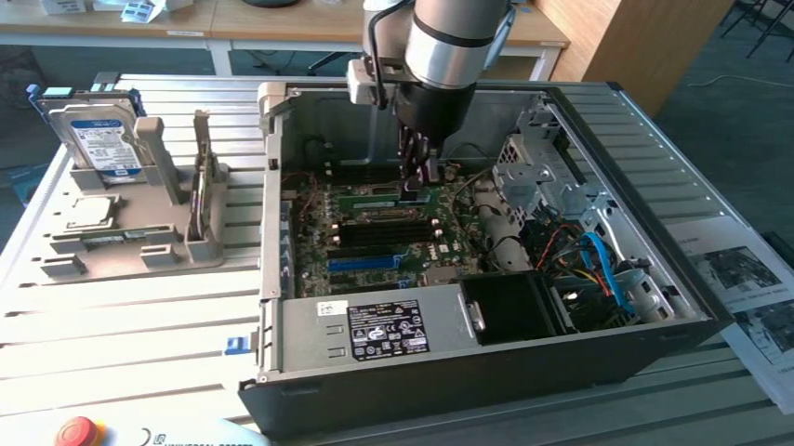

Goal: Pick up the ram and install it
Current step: 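Insert the ram into the slot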

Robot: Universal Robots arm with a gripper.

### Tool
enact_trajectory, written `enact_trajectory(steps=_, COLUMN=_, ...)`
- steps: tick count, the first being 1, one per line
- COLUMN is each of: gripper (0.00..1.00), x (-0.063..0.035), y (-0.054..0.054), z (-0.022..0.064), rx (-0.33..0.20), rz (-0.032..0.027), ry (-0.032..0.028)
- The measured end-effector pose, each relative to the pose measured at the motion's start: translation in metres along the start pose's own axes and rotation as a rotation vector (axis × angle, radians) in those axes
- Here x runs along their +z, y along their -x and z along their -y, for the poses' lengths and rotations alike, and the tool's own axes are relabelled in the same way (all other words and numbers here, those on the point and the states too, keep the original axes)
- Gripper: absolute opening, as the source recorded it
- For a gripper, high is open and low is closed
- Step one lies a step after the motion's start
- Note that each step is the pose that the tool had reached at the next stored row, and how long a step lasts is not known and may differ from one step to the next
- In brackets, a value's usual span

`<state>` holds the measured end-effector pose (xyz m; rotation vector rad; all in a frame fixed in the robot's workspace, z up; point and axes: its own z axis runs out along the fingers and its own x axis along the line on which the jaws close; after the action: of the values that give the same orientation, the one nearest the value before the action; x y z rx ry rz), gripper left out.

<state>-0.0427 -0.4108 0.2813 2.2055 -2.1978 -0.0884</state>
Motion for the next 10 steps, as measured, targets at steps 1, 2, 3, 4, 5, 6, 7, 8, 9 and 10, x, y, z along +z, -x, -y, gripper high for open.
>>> enact_trajectory(steps=1, gripper=0.12, x=0.0000, y=0.0000, z=0.0000, rx=0.000, rz=0.0000, ry=0.0000)
enact_trajectory(steps=2, gripper=0.12, x=0.0000, y=0.0000, z=0.0002, rx=0.000, rz=0.0001, ry=0.0000)
enact_trajectory(steps=3, gripper=0.12, x=0.0001, y=0.0000, z=0.0009, rx=0.000, rz=0.0001, ry=-0.0001)
enact_trajectory(steps=4, gripper=0.12, x=0.0000, y=0.0000, z=0.0019, rx=0.000, rz=0.0003, ry=-0.0001)
enact_trajectory(steps=5, gripper=0.12, x=0.0000, y=0.0000, z=0.0028, rx=0.000, rz=0.0003, ry=-0.0002)
enact_trajectory(steps=6, gripper=0.12, x=-0.0001, y=0.0000, z=0.0038, rx=0.000, rz=0.0002, ry=-0.0001)
enact_trajectory(steps=7, gripper=0.12, x=-0.0002, y=0.0000, z=0.0047, rx=0.000, rz=0.0001, ry=-0.0001)
enact_trajectory(steps=8, gripper=0.12, x=-0.0002, y=0.0000, z=0.0056, rx=0.000, rz=0.0002, ry=-0.0001)
enact_trajectory(steps=9, gripper=0.12, x=-0.0002, y=0.0000, z=0.0062, rx=0.000, rz=0.0002, ry=0.0000)
enact_trajectory(steps=10, gripper=0.12, x=-0.0002, y=0.0000, z=0.0066, rx=0.000, rz=0.0002, ry=-0.0001)
